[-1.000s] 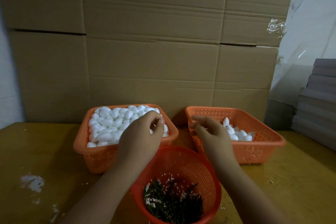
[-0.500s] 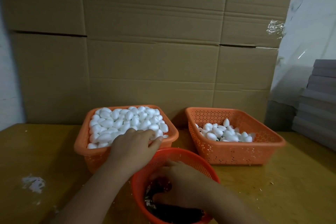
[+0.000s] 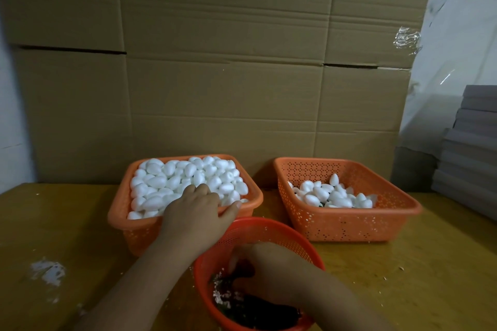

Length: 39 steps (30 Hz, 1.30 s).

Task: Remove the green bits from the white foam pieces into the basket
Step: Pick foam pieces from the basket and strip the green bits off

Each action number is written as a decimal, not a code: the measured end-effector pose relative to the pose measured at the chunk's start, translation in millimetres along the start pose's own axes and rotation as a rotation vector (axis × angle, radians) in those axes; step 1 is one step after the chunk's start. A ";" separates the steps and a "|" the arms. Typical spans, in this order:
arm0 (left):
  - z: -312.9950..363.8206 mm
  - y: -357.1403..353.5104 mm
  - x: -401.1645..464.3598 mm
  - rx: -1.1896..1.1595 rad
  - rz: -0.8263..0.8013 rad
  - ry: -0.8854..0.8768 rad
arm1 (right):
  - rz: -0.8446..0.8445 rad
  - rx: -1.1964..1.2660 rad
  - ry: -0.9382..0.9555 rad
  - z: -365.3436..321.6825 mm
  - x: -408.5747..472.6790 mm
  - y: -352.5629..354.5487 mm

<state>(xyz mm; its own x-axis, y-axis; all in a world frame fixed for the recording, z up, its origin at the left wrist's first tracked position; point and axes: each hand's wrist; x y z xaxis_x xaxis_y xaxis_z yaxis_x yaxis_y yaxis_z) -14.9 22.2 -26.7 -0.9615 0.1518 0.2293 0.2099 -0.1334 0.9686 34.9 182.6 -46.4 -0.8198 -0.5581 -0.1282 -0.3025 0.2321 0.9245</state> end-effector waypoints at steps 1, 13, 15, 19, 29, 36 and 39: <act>-0.2 -0.6 0.2 -0.001 0.005 -0.001 | 0.000 0.003 0.003 0.0 0.0 0.4; -0.7 -0.5 -1.1 -0.017 0.076 -0.021 | 0.005 0.012 0.016 -2.1 -1.0 1.8; -0.8 0.0 -1.2 -0.036 0.085 -0.034 | 0.005 0.011 0.014 -2.3 -0.9 2.3; -0.5 3.3 -0.4 -0.090 0.089 -0.065 | 0.007 0.007 0.016 -3.0 -0.3 2.5; -0.1 0.9 1.7 -0.106 0.093 -0.064 | -0.003 0.017 0.006 -1.3 -1.1 3.4; 0.3 -1.4 0.7 -0.110 0.079 -0.046 | -0.003 0.016 0.003 -0.4 0.1 1.9; 0.0 -1.4 1.7 -0.118 0.078 -0.030 | -0.003 0.016 0.001 0.3 0.5 1.1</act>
<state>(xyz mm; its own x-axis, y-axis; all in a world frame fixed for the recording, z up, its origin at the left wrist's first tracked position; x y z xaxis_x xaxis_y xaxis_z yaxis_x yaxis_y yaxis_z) -16.8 22.6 -27.6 -0.9368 0.1656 0.3082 0.2599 -0.2604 0.9299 34.0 182.9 -45.6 -0.8183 -0.5598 -0.1304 -0.3128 0.2435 0.9181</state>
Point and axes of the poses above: each hand's wrist, its own x-axis towards the middle knuckle, its own y-axis out of the back of the hand, z = x × y, and after that the axes turned 11 degrees about -z, right-handed
